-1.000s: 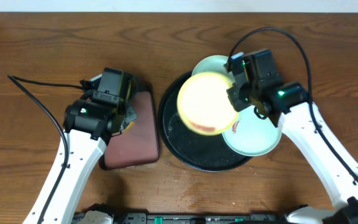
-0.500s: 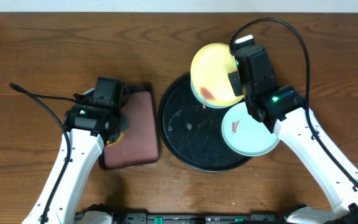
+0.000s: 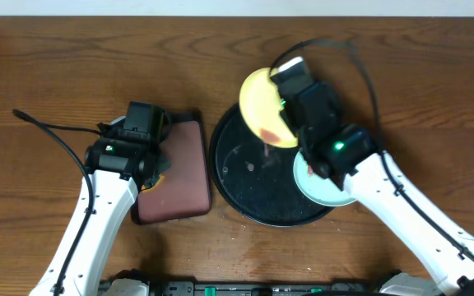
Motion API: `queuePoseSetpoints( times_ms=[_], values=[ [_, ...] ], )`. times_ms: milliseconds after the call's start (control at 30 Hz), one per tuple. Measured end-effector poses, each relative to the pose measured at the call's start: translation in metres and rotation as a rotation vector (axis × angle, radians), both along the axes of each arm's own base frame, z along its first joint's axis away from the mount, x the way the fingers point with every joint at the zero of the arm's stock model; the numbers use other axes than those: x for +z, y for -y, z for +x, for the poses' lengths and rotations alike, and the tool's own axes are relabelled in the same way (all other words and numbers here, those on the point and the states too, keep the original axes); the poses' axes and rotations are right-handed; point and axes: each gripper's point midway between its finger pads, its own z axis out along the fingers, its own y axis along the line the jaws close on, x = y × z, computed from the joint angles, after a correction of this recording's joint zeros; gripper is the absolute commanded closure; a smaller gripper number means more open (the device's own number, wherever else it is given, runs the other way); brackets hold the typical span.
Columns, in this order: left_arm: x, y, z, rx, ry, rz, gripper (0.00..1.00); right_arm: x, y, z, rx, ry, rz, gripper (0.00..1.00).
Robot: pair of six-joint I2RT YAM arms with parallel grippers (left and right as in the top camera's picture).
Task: Clean dirty plates on tray and stack at the side
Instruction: 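Lift the yellow plate with the right gripper off the black tray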
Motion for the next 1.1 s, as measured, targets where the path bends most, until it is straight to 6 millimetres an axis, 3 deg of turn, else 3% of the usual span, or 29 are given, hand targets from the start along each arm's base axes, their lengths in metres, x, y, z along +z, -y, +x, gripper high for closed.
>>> queuePoseSetpoints(
  times_ms=[500,1100],
  values=[
    [0.0,0.0,0.0,0.0,0.0,0.0,0.93,0.041,-0.043,-0.019,0.149,0.189,-0.356,0.99],
    [0.0,0.0,0.0,0.0,0.0,0.0,0.93,0.049,-0.035,-0.022,0.126,0.207,-0.471,0.99]
  ],
)
